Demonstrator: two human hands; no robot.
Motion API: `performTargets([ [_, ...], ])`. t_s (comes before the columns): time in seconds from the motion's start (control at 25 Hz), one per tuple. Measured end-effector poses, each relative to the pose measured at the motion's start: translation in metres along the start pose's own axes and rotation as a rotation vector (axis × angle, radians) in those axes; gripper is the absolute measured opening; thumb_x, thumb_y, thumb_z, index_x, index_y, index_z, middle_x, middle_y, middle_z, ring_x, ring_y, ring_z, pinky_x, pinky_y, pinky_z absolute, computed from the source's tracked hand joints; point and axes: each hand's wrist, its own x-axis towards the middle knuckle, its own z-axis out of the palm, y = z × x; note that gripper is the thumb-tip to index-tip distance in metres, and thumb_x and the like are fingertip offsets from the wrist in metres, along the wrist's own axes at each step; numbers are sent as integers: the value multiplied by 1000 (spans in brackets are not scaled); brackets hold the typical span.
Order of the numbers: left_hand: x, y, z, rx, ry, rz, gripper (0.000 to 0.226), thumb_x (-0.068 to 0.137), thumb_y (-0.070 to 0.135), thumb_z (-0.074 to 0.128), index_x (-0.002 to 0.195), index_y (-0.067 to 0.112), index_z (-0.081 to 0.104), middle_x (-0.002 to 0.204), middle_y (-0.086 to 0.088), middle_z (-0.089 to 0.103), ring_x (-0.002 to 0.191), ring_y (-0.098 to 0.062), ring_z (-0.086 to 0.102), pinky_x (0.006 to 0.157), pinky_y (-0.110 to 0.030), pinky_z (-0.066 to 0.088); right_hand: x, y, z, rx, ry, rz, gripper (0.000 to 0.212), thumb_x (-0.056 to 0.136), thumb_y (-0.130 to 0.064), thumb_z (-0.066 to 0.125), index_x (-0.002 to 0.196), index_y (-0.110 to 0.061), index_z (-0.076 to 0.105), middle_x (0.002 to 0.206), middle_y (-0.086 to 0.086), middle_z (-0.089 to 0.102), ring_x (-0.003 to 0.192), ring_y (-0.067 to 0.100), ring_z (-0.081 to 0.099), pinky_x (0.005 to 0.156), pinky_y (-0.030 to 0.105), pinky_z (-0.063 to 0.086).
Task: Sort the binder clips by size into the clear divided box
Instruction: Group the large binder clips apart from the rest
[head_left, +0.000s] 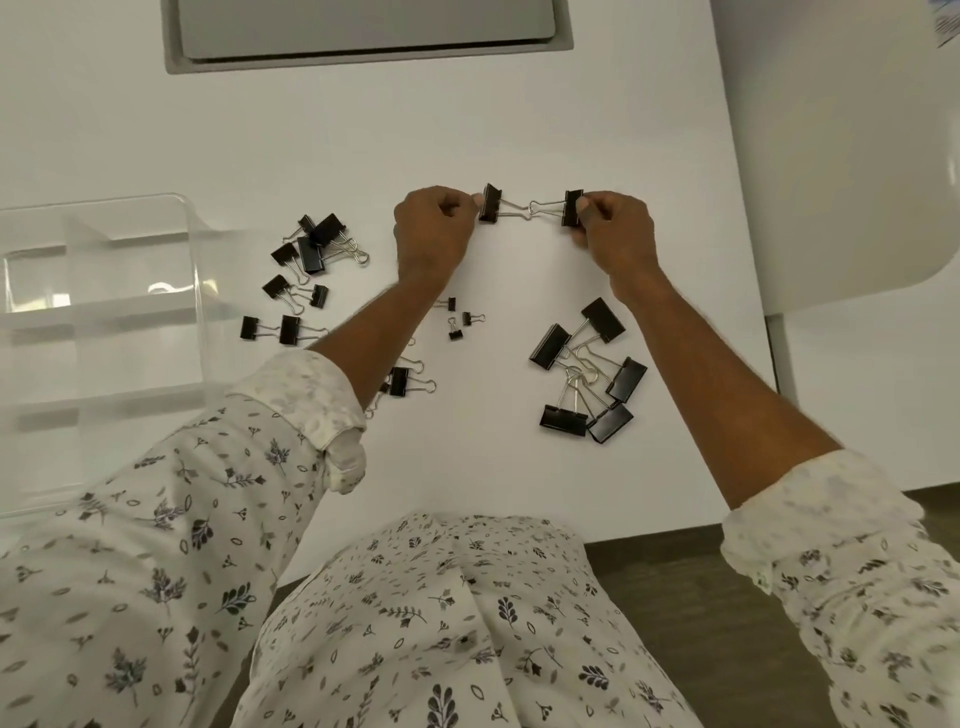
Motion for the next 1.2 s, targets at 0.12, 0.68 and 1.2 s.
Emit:
performTargets([
  [0.12,-5,-11,-23,29,68,94,23,96,29,64,104,13,79,93,4,77,86,-7,68,88,-29,56,1,-3,4,-126,57,-63,24,99,-27,61,111,-11,74,103,6,76,91,21,73,90,35,59],
  [0.68,-54,-107,-130,137,246,94,52,89,16,61,140,13,55,130,-8,61,126,-28,52,106,-46,46,-54,-14,40,-182,135,-438,24,95,-16,61,117,-7,68,113,9,67,95,11,61,92,40,54],
  [1.2,-36,-104,-143,618,79,225,42,95,34,65,135,24,60,118,-1,69,118,-30,55,95,-45,40,-72,-85,189,-681,-456,-799,38,96,-9,60,133,-12,61,134,15,56,122,37,53,101,40,46],
])
